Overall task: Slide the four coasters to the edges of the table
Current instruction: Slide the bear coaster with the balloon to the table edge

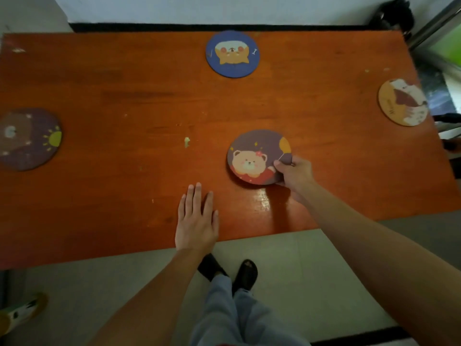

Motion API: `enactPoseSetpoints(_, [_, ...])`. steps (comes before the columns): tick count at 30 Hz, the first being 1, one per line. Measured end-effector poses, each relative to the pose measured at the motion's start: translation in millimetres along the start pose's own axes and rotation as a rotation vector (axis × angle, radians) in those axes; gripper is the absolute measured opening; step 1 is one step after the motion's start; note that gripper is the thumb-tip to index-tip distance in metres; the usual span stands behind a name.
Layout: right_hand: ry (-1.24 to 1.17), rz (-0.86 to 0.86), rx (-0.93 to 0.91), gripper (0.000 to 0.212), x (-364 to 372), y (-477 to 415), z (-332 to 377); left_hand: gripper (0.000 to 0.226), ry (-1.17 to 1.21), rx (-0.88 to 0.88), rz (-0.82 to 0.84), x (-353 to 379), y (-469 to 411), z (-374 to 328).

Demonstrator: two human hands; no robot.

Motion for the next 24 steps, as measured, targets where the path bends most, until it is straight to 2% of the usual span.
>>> enactPoseSetpoints(2, [0.052, 0.09, -0.021, 0.004, 2, 8, -13, 0.053, 0.002, -0.001, -0.01, -1, 0, -1])
enactPoseSetpoints(5, [0.201, 0.192, -0.118, 0.021, 4, 22, -35, 0.053, 0.005, 0.0, -0.023, -1, 0, -1])
enactPoseSetpoints(7, [0.256, 0.219, -0.151, 0.024, 2, 33, -48, 0.053, 0.002, -0.006, -0.022, 0, 0, -1])
enactPoseSetpoints(14, [0.284, 0.144, -0.196, 0.019, -11, 44, -69, 0.054, 0.017, -0.016, -0.042, 0, 1, -1])
enactPoseSetpoints(17, [0.429, 0.089, -0.305, 0.014, -11, 49, -65, 0.054, 0.036, -0.017, -0.065, 0, 1, -1])
enactPoseSetpoints(20, [0.656, -0.001, -0.379, 0.025, -11, 53, -59, 0.054, 0.042, -0.017, -0.075, 0, 1, 0])
enactPoseSetpoints(24, [0.586, 0.005, -0.367, 0.023, -13, 54, -53, 0.054, 0.041, -0.027, -0.078, 1, 0, 1])
Point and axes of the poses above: each hand's wrist, its own y-axis away from the middle knuckle, its own x-axis out of the palm, z = x × y, the point moved 6 cm from there along -y, towards the middle knuckle, and after that the axes turned 4 degrees about -z, right-handed, at the moved point
